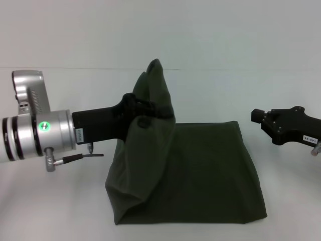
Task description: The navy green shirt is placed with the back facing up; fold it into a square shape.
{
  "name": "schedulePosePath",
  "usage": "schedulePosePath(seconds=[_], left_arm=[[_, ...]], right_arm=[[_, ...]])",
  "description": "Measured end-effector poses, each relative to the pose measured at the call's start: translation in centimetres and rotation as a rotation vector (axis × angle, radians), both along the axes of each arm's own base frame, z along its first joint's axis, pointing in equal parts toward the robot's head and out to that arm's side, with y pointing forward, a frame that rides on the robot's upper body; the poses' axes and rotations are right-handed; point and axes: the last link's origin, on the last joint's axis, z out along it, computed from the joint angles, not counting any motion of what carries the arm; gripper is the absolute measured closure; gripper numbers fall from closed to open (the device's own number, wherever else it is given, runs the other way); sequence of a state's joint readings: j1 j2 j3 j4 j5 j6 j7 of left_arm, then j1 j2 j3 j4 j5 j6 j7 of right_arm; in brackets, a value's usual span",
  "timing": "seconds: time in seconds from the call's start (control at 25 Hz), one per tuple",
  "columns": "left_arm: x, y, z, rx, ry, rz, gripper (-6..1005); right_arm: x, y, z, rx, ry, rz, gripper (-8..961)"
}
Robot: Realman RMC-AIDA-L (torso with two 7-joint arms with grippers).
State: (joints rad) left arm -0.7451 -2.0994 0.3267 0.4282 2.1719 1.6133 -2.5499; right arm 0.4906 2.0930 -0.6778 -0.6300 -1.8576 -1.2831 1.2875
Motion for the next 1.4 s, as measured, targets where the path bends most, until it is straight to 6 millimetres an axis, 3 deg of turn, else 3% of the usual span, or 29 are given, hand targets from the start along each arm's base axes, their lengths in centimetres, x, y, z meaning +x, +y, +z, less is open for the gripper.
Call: schedulePosePath(seconds=[0.44, 0.92, 1.16, 1.4], left_arm=[[1.2, -0.3, -2.9, 0.024, 0.014, -0.035, 918], [1.9, -1.0, -7.8, -0.002, 0.108, -0.055, 893], [2.2, -1.1, -8.5, 0.030, 0.096, -0.068, 880], [2.5, -0.8, -8.2, 0.101, 0.059, -0.076, 629]], right_arm=[[0.3, 0.4, 0.2, 0.030, 0.011, -0.027, 942], [0.4, 0.6, 0.5, 0.057, 0.030, -0.042, 935], [0.8, 0.6, 0.6, 0.073, 0.024, -0.062, 931], [1.0, 0.6, 0.8, 0.087, 0.040, -0.077, 927]])
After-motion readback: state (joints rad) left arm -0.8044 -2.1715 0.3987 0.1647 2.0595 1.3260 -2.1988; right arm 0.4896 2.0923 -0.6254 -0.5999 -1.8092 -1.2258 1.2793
